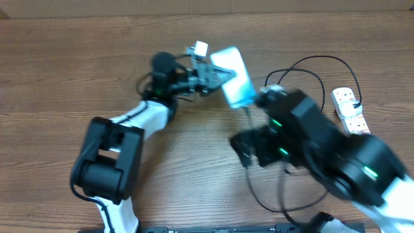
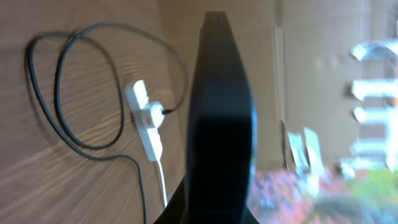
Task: Plug charger to phone and switch on socket
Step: 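Lower the phone with the left gripper down toward the table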
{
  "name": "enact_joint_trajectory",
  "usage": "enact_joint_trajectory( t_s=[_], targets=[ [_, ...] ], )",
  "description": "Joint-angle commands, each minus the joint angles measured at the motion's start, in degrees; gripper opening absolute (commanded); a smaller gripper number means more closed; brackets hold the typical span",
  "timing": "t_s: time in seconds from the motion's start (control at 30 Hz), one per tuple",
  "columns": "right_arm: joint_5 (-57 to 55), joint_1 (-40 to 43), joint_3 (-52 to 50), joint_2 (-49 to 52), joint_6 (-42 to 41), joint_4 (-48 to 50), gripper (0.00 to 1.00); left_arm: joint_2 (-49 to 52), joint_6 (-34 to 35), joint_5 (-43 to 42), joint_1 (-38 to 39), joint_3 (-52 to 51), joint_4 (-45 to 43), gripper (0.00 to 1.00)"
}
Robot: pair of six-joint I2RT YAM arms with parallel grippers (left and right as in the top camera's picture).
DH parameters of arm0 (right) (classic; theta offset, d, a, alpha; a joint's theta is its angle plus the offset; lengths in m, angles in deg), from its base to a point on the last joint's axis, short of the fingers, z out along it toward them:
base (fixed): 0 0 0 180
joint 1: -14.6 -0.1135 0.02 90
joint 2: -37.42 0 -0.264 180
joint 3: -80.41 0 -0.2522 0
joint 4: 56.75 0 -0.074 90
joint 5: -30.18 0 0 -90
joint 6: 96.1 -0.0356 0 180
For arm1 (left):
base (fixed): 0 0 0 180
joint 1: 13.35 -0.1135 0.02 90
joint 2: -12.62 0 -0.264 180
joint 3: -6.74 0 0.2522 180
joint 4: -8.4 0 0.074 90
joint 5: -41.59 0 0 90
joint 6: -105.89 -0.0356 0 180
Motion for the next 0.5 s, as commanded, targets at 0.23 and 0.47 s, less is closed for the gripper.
enact_joint_trajectory(
  t_s=[0.23, 0.47],
  targets=[
    [-11.56, 0.22, 0.98, -17.22, -11.63, -10.97, 1.0, -0.59, -29.33, 27.87, 11.93, 16.87, 48.98, 0.04],
    [-12.79, 0.22, 0.0, -18.53, -11.65, -8.13, 1.0, -0.59, -60.72, 20.79, 4.57, 31.45, 90.64, 0.04]
  ],
)
